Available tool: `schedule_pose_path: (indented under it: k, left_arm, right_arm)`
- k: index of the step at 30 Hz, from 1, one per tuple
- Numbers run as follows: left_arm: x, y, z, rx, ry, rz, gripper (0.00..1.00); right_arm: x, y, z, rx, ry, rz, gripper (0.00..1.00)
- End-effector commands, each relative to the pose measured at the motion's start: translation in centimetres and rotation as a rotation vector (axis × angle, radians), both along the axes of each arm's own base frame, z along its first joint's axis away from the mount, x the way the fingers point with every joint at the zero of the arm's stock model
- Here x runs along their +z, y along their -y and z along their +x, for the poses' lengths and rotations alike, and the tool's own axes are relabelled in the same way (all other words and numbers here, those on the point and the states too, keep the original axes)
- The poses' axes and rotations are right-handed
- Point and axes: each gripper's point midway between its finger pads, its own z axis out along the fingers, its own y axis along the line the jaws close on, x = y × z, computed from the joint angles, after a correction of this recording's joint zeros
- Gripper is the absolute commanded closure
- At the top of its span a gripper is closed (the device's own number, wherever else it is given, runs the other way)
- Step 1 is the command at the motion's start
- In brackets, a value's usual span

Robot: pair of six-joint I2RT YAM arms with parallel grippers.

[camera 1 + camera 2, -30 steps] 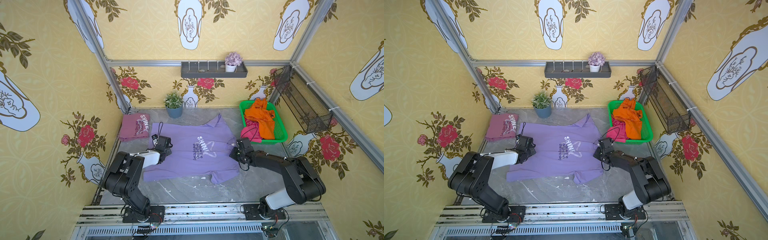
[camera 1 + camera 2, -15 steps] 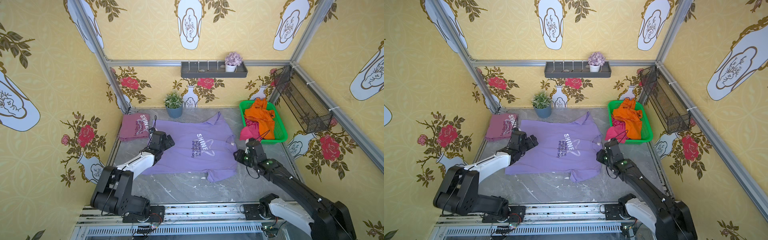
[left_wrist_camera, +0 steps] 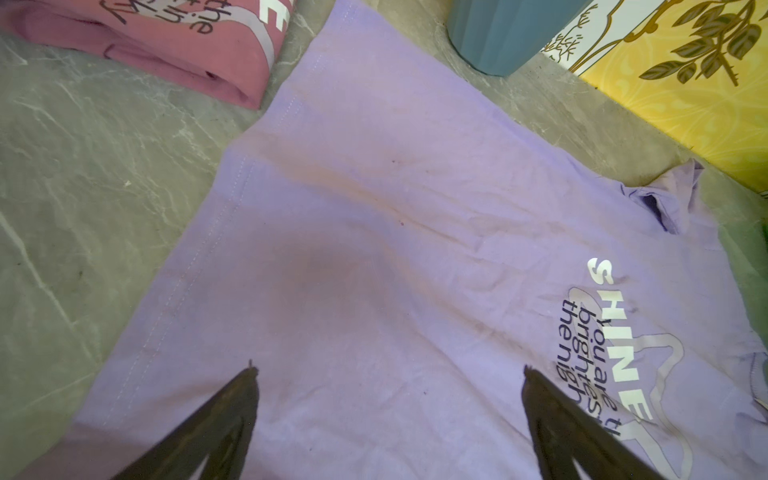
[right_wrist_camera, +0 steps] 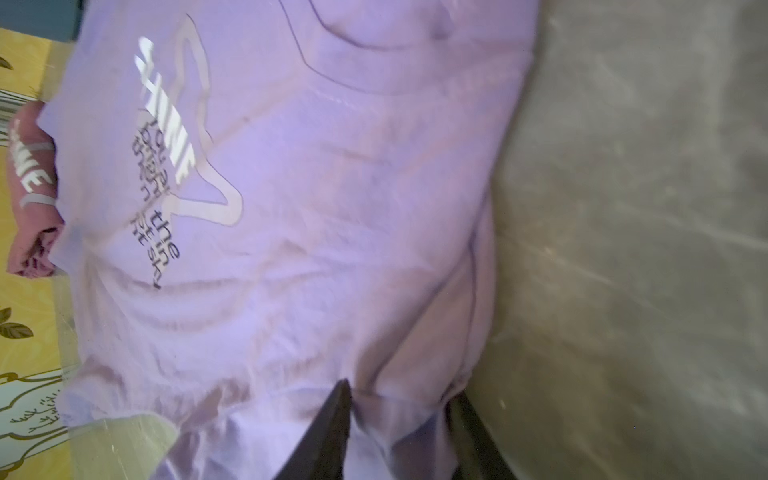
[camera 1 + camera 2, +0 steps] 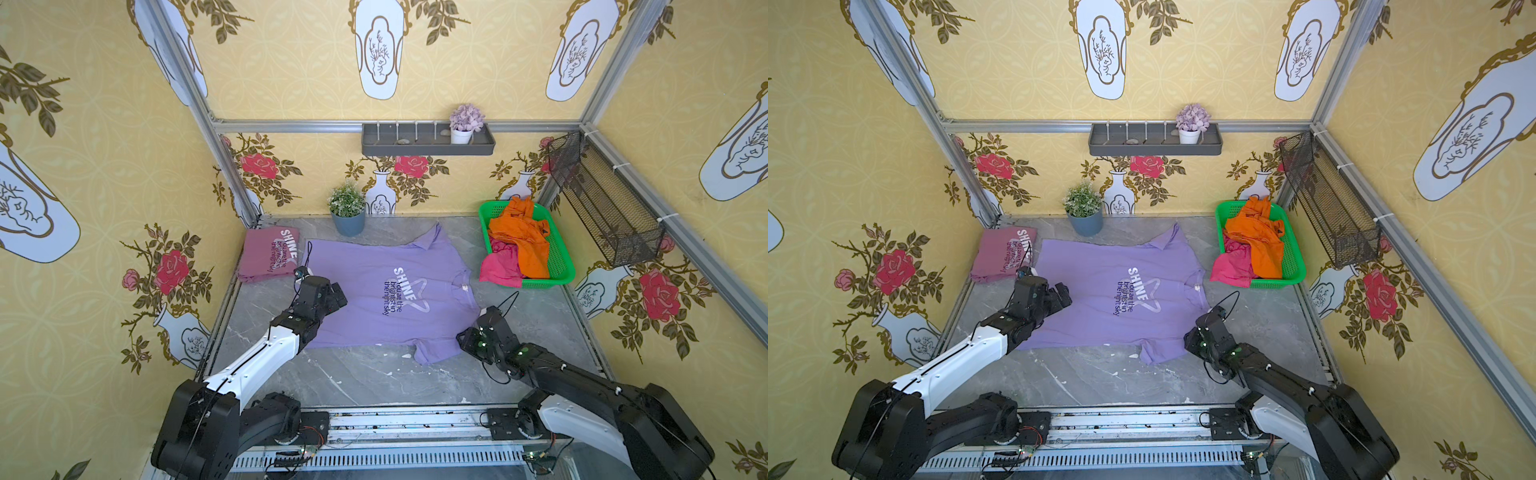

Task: Fold and stack t-shirts
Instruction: Flatten out the T-shirt at the center of the board, then fold the T-shirt.

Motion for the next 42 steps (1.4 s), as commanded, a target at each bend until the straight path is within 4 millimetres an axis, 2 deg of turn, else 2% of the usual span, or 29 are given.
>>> schedule_pose_path:
  k: [1,3,4,8,9,11,13,16,18,20,22,25,28,30,32,37,42]
  left_arm:
    - [0.0,-0.6,-0.2,0.020,0.001,0.023,0.01]
    - [0.2,-0.7,-0.3,0.022,0.001,0.027,0.01]
    - [0.4,-0.8,-0.3,0.024,0.004,0.033,0.01]
    - [0.8,-1.1,0.1,0.032,0.015,0.061,0.01]
    - [0.9,-1.1,0.3,0.031,0.015,0.064,0.01]
    - [0.7,-0.9,0.9,0.029,0.013,0.068,0.01]
    - [0.4,-0.7,1.3,0.028,0.004,0.071,0.01]
    - [-0.5,-0.7,1.6,0.030,-0.011,0.075,0.01]
    - [-0.8,-0.7,1.4,0.031,-0.021,0.079,0.01]
    - [-0.7,-1.1,1.0,0.035,-0.023,0.091,0.01]
    - [-0.6,-1.5,0.4,0.040,-0.018,0.106,0.01]
    - [-0.8,-2.1,-0.4,0.054,-0.036,0.119,0.01]
    - [-1.2,-3.0,-1.4,0.101,-0.076,0.124,0.01]
    - [-0.9,-4.3,-2.2,0.161,-0.080,0.122,0.01]
    - [-0.3,-5.5,-2.9,0.202,-0.071,0.118,0.01]
    - [1.9,-6.7,-3.5,0.234,-0.034,0.110,0.01]
    - [2.3,-7.0,-3.8,0.245,-0.032,0.106,0.01]
  right_arm:
    - [-0.5,-0.5,-0.4,-0.001,-0.038,-0.031,1.00]
    - [1.2,-0.8,-0.3,-0.006,-0.019,-0.070,1.00]
    - [2.8,-1.0,-0.1,-0.006,0.004,-0.074,1.00]
    - [9.3,-1.6,2.7,-0.008,0.086,-0.095,0.99]
    - [10.1,-1.9,3.5,-0.005,0.097,-0.100,0.95]
    - [11.0,-2.5,6.2,0.005,0.109,-0.128,0.76]
    - [10.8,-3.4,8.7,0.025,0.126,-0.156,0.54]
    - [9.8,-4.2,11.9,0.043,0.134,-0.197,0.50]
    - [10.9,-4.2,12.2,0.051,0.165,-0.225,0.50]
    - [12.7,-3.2,10.9,0.051,0.210,-0.243,0.51]
    - [13.3,-1.0,8.7,0.028,0.205,-0.258,0.55]
    - [11.3,2.7,5.3,-0.020,0.126,-0.251,0.62]
    - [7.7,4.2,3.0,-0.041,0.035,-0.157,0.60]
    - [5.6,4.4,2.4,-0.048,-0.004,-0.115,0.58]
    - [4.3,4.0,2.3,-0.043,-0.014,-0.086,0.57]
    - [2.9,2.4,3.1,-0.027,-0.023,-0.021,0.57]
    - [1.4,1.5,3.5,-0.015,-0.039,0.016,0.56]
